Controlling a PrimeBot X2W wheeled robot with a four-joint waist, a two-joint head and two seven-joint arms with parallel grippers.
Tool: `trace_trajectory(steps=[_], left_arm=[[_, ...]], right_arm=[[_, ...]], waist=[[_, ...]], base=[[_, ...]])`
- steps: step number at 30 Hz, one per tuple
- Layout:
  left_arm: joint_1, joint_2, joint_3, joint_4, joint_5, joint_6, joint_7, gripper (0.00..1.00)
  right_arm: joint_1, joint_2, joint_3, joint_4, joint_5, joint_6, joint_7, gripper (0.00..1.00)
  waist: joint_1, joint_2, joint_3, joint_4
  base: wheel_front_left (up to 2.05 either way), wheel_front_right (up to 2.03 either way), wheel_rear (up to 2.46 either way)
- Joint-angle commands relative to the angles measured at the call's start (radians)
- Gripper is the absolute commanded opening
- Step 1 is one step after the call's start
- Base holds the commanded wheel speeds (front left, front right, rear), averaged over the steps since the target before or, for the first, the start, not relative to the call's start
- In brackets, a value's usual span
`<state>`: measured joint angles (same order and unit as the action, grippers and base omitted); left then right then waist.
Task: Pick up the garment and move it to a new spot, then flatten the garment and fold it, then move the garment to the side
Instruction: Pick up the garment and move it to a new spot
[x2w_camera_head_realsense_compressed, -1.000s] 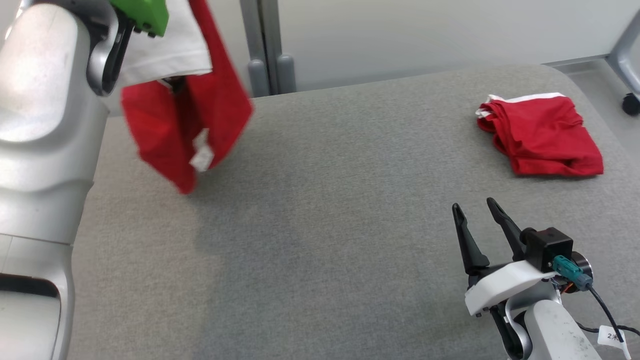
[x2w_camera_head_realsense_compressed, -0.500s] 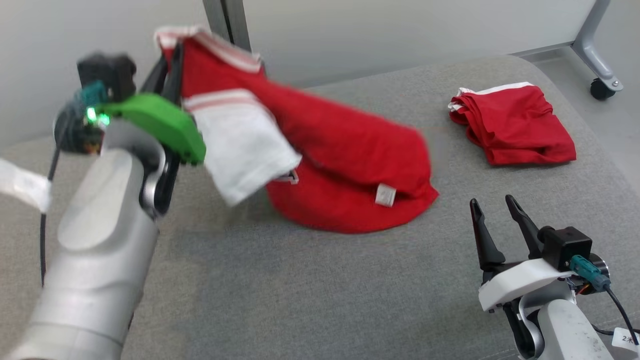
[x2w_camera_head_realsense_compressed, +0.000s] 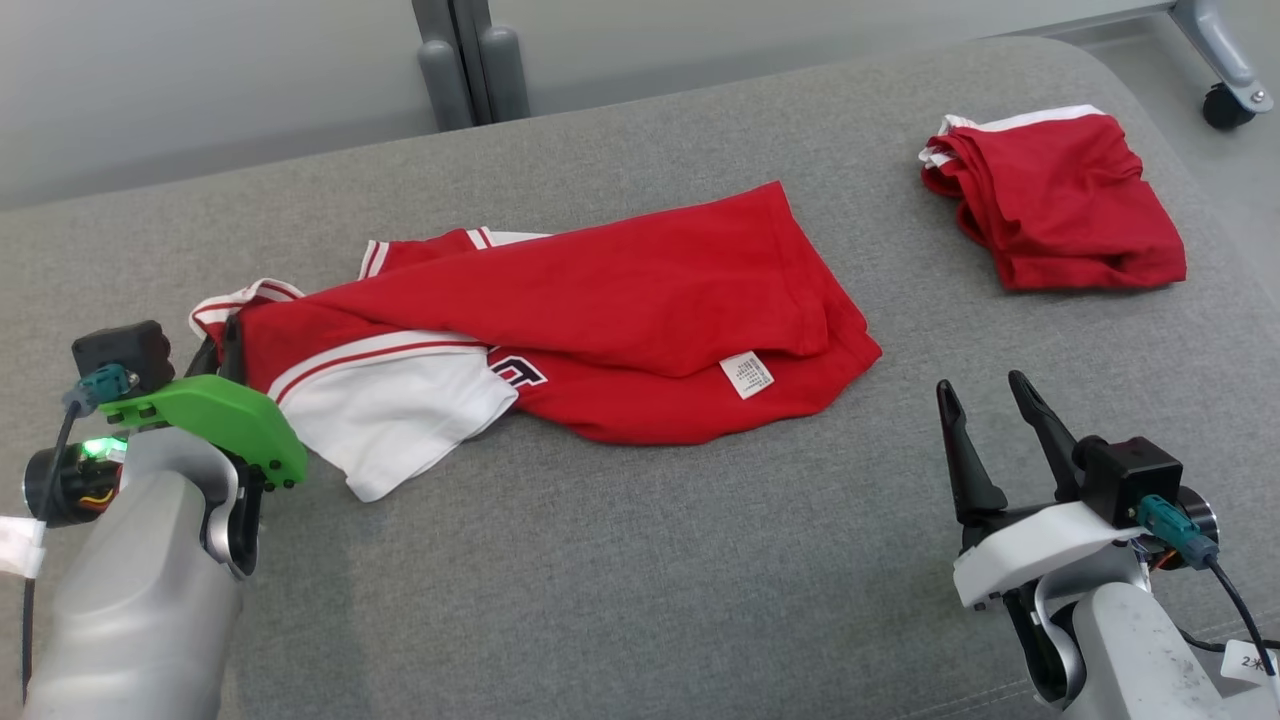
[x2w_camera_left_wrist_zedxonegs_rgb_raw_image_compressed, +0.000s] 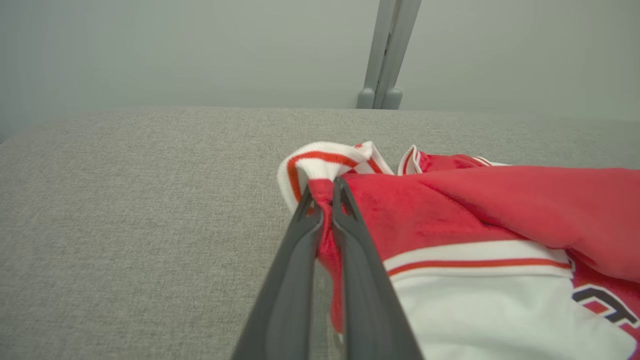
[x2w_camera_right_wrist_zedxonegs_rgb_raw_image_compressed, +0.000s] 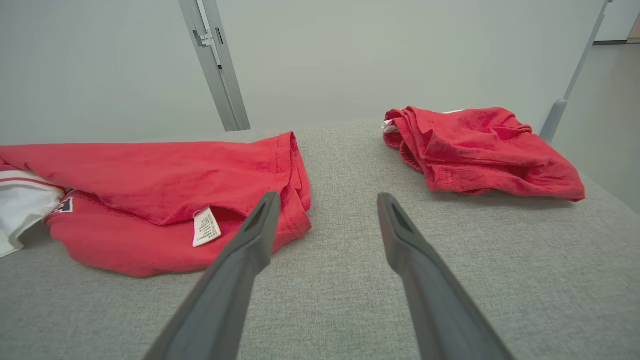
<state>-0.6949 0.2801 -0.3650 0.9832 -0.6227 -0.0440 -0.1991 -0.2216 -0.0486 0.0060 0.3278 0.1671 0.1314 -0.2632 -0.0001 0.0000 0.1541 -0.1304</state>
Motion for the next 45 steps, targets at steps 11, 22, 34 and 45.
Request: trace_trajectory(steps=[11, 22, 34, 45], left_arm=[[0.015, -0.014, 0.026, -0.037, 0.024, -0.045, -0.067, 1.0], [0.316, -0.072, 0.149, -0.342, 0.114, -0.053, -0.065, 1.0], [0.64, -0.18, 0.24, -0.592, 0.232, -0.031, -0.065, 1.0], [0.766, -0.224, 0.272, -0.662, 0.265, -0.029, -0.065, 1.0]], right_arm=[[-0.007, -0.004, 0.001, 0.003, -0.021, -0.001, -0.002, 1.0], [0.044, -0.004, -0.012, 0.02, -0.049, -0.001, -0.002, 1.0], [0.133, -0.004, -0.016, 0.006, -0.027, -0.002, -0.002, 1.0], [0.177, -0.004, -0.009, 0.007, -0.012, -0.002, -0.002, 1.0]], waist=[[0.0001, 0.0, 0.009, 0.016], [0.0001, 0.0, -0.108, 0.055], [0.0001, 0.0, -0.188, 0.065], [0.0001, 0.0, -0.203, 0.064]], base=[[0.0, 0.0, 0.0], [0.0, 0.0, 0.0], [0.0, 0.0, 0.0], [0.0, 0.0, 0.0]])
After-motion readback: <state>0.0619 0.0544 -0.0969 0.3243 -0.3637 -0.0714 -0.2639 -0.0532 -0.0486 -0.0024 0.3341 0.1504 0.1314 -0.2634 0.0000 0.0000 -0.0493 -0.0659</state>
